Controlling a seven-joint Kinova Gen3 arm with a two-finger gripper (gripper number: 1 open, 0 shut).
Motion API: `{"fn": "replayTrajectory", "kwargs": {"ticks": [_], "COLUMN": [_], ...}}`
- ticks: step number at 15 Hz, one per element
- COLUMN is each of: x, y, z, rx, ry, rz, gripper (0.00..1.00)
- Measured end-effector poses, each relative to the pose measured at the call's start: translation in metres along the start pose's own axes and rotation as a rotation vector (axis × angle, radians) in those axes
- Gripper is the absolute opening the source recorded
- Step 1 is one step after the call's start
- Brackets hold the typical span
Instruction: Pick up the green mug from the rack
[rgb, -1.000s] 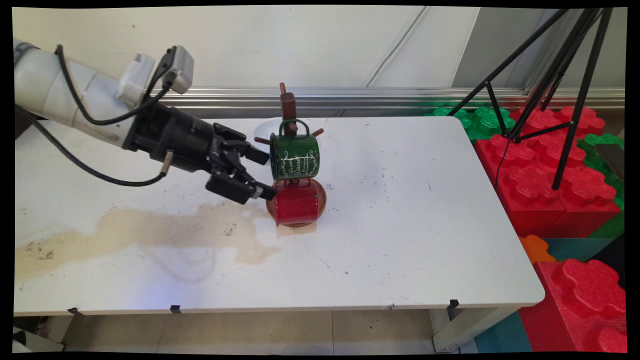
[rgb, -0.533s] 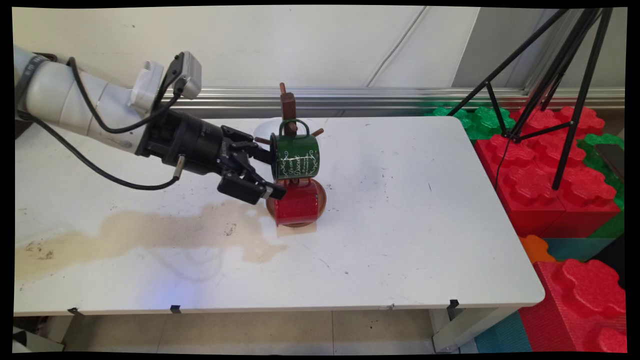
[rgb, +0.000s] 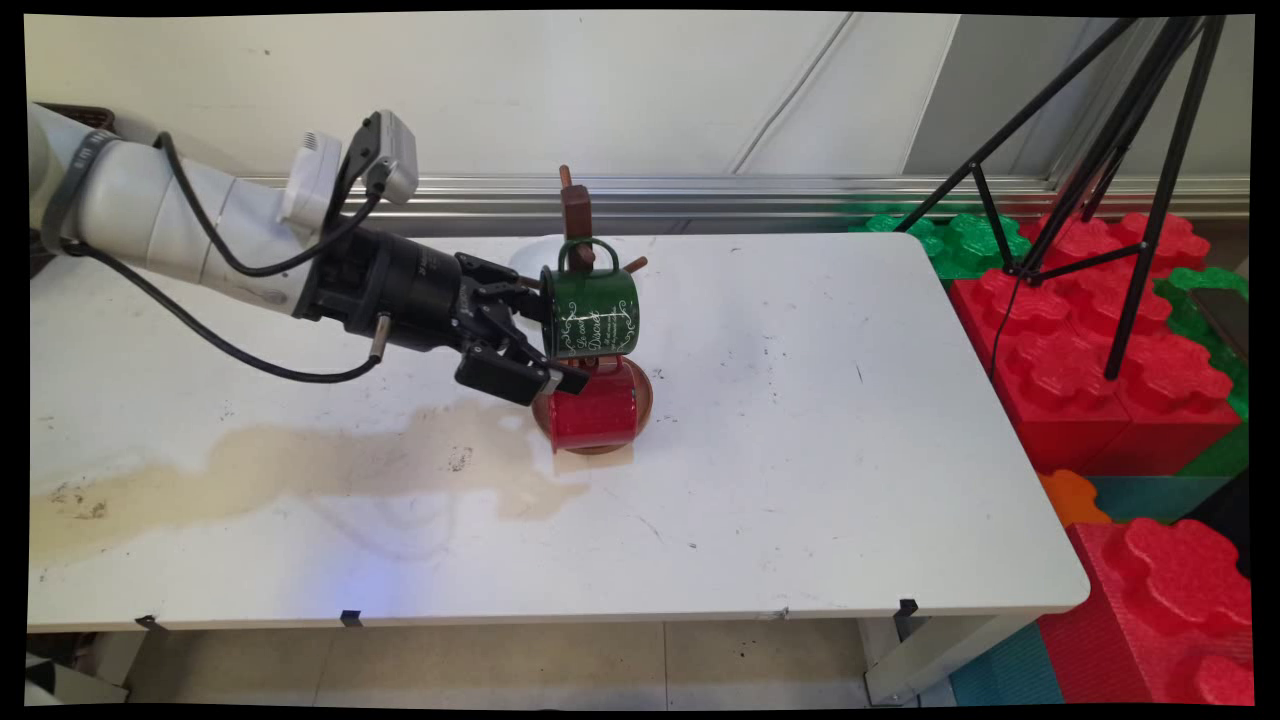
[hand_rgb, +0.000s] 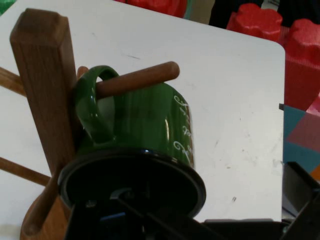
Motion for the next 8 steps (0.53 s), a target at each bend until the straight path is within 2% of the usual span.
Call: {"fn": "replayTrajectory", "kwargs": {"ticks": [8], "x": [-0.0036], "y": [0.0006], "z": [0.0060], "rx": [0.011], "ry": [0.024], "rz": [-0.020], "gripper": [1.00]}}
